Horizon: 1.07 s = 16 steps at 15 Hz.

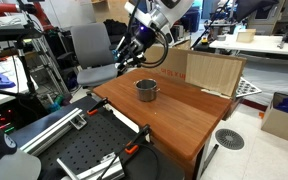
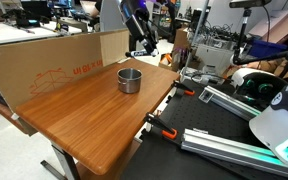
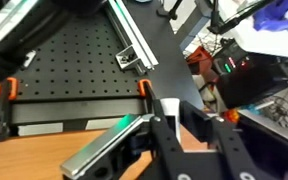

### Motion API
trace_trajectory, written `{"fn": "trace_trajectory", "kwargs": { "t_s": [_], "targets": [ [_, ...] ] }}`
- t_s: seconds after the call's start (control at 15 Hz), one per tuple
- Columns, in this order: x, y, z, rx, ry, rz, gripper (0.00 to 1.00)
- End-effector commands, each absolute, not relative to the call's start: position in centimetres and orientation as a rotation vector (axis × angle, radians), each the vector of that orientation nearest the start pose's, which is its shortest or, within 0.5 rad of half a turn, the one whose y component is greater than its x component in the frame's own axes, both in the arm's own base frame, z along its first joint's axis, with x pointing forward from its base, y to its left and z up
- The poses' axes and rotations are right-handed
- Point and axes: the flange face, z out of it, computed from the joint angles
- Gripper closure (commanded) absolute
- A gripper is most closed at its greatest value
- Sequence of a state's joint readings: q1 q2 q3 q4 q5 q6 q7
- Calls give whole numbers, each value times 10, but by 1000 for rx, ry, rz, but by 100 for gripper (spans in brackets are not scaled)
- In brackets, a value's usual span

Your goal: Pick the marker and put it in the pot

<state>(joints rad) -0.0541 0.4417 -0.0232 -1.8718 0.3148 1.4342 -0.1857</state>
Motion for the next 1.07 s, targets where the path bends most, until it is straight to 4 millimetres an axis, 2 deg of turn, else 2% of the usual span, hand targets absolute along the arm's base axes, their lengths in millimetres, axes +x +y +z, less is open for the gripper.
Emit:
{"fn": "trace_trajectory", "kwargs": {
  "t_s": [0.0, 0.67, 1.0],
  "targets": [
    [546, -8, 239, -2451, 92, 1177, 94],
    [567, -14, 175, -2442, 251, 1302, 94],
    [575, -15, 164, -2449, 277, 1317, 94]
  ]
}}
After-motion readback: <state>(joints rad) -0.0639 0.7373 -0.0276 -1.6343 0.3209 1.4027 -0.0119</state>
